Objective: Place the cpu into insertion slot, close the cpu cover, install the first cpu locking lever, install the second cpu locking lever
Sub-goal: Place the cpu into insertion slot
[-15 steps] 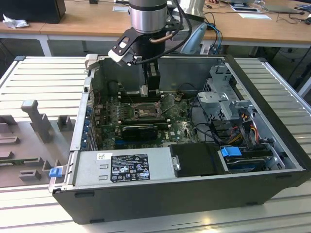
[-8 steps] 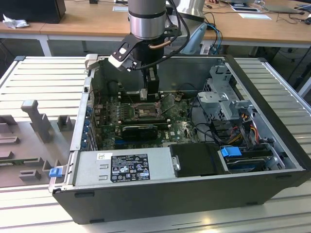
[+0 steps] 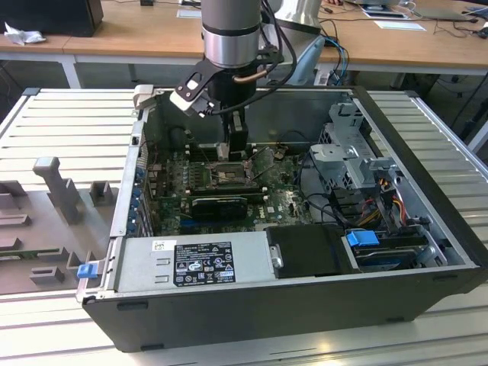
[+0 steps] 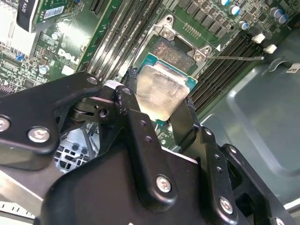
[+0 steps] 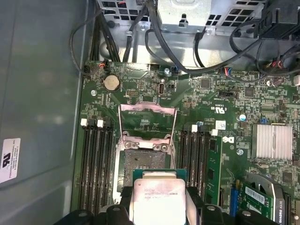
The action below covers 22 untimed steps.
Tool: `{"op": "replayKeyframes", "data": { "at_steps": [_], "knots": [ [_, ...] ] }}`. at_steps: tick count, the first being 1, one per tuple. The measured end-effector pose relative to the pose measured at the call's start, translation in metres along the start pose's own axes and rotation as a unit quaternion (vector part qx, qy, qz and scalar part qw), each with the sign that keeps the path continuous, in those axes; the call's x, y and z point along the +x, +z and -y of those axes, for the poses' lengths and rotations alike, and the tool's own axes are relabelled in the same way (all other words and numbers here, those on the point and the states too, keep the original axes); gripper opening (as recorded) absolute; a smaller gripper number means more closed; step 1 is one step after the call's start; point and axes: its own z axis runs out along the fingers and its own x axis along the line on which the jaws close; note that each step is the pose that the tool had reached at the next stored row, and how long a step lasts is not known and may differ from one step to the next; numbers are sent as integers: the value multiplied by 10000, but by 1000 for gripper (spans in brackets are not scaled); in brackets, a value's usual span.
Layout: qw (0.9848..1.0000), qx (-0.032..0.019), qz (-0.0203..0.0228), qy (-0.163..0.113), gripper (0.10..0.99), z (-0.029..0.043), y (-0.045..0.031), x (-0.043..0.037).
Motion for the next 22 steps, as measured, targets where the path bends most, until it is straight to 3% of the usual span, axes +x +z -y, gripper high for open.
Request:
{"op": "replayKeyframes", "data": {
  "at_steps": [2, 4, 8, 12, 22],
  "knots": [
    [10000, 39, -2, 1, 529, 1, 26, -1],
    [10000, 61, -3, 2, 529, 6, 112, 1],
    [9997, 58, 8, 216, 529, 8, 218, 9],
    [9997, 59, 9, 240, 529, 7, 353, 57],
    [9996, 60, 36, 276, 529, -17, 551, 130]
  ]
}}
